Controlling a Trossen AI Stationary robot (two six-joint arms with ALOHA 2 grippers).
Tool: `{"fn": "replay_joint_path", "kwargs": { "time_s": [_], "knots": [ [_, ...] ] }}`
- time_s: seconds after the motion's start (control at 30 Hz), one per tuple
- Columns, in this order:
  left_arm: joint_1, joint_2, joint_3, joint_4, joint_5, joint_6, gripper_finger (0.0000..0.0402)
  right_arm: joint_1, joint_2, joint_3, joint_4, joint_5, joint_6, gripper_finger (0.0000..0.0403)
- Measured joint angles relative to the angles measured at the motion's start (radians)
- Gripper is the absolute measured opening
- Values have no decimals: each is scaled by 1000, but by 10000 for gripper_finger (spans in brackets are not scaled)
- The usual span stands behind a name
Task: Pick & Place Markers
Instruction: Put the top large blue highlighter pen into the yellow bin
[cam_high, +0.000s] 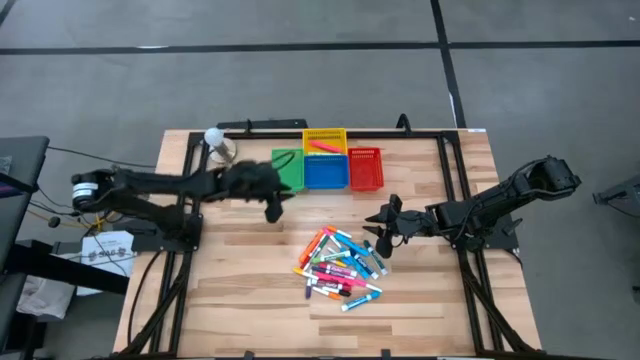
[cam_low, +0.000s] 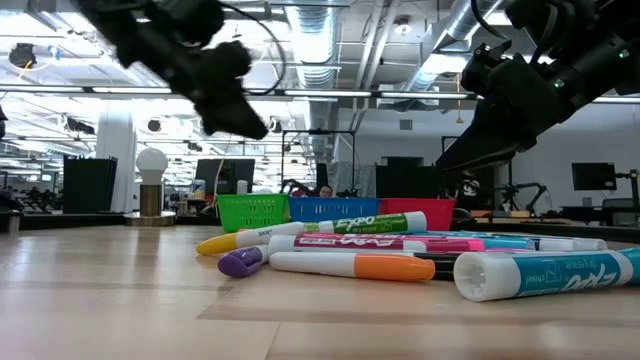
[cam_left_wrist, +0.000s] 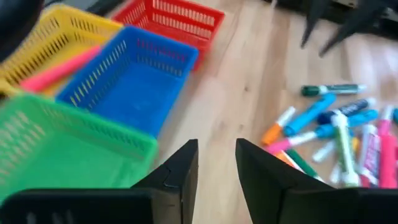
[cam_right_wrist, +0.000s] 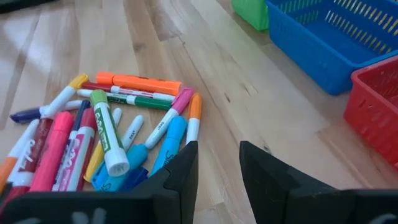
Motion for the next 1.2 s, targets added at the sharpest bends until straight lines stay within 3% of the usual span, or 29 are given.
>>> {"fn": "replay_joint_path", "kwargs": {
  "time_s": [0.23, 0.4, 0.7, 1.0, 1.2],
  "knots": [
    [-184, -39, -289, 370, -133, -182, 108, 14, 0, 0, 6, -50, 72, 107],
    [-287, 1, -407, 558, -292, -227, 108, 57, 0, 1, 25, -51, 62, 107],
    [-311, 5, -418, 583, -346, -228, 108, 167, 77, 80, 2, -27, 45, 107],
    [-311, 5, -418, 588, -346, -224, 108, 126, 292, 389, -469, -97, 72, 107],
    [-310, 5, -418, 589, -346, -222, 108, 92, 370, 522, -644, -137, 11, 107]
  ]
}}
